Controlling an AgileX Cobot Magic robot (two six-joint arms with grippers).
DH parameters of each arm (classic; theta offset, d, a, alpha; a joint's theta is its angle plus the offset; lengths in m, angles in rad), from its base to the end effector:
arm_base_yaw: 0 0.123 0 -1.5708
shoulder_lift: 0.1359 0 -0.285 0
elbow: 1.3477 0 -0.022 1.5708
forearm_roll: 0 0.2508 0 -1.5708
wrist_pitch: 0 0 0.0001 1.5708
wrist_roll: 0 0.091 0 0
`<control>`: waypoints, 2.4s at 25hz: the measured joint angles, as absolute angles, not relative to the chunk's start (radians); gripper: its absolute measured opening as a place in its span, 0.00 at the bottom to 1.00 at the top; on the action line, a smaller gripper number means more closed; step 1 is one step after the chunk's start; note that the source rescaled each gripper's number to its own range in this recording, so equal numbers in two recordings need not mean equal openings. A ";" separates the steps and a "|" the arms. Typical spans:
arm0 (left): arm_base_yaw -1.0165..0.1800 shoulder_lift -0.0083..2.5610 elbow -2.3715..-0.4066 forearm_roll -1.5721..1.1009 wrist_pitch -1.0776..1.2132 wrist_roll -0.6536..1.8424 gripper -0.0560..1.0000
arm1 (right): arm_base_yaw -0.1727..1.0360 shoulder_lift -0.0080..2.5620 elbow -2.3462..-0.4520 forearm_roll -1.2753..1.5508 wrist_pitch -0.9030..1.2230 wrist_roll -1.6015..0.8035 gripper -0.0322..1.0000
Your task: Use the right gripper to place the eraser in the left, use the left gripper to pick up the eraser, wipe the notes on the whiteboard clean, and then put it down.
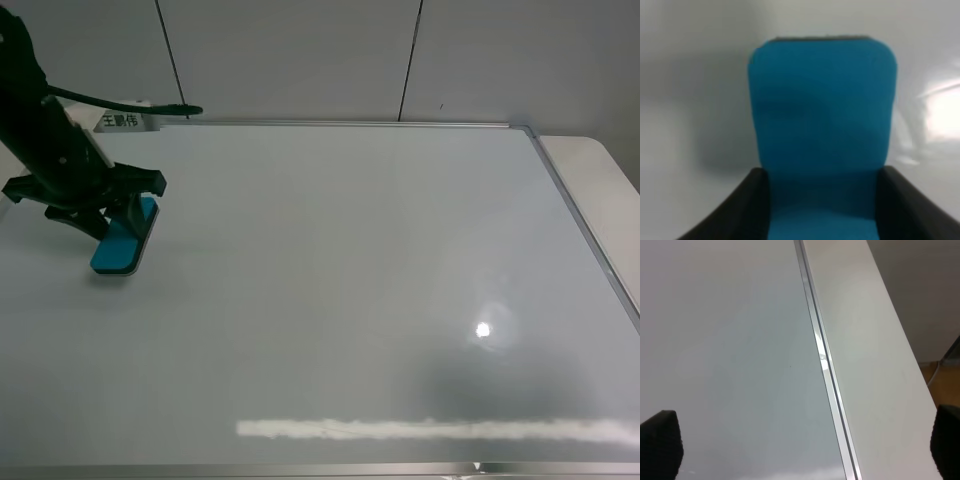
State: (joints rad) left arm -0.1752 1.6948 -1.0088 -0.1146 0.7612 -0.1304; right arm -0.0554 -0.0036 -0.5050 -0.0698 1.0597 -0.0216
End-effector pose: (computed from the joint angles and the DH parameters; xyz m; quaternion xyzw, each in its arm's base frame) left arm 0.3060 -0.0615 0.1866 -0.0148 0.9934 -0.0591 0.0972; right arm -0.0063 -0.0052 0.2789 0.0158 0.8501 -0.0551 0.5236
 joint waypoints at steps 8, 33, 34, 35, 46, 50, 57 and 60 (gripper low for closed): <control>-0.105 1.706 -0.943 -0.038 0.743 -0.131 0.10 | -0.055 -0.004 -0.505 -0.070 1.060 -0.022 1.00; -0.105 1.706 -0.943 -0.080 0.727 -0.083 0.85 | -0.055 -0.004 -0.505 -0.070 1.060 -0.022 1.00; -0.105 1.706 -0.943 -0.080 0.719 -0.079 0.92 | -0.055 -0.004 -0.505 -0.070 1.060 -0.022 1.00; -0.105 1.706 -0.943 -0.080 0.713 -0.079 0.95 | -0.055 -0.004 -0.505 -0.070 1.060 -0.022 1.00; -0.111 1.690 -0.933 -0.084 0.703 -0.075 1.00 | -0.055 -0.004 -0.505 -0.070 1.060 -0.022 1.00; -0.142 1.563 -0.867 -0.098 0.643 -0.075 1.00 | -0.055 -0.004 -0.505 -0.070 1.060 -0.022 1.00; -0.160 1.274 -0.780 -0.109 0.669 -0.078 1.00 | -0.055 -0.004 -0.505 -0.070 1.060 -0.022 1.00; -0.161 1.131 -0.776 -0.078 0.781 -0.082 1.00 | -0.055 -0.004 -0.505 -0.070 1.060 -0.022 1.00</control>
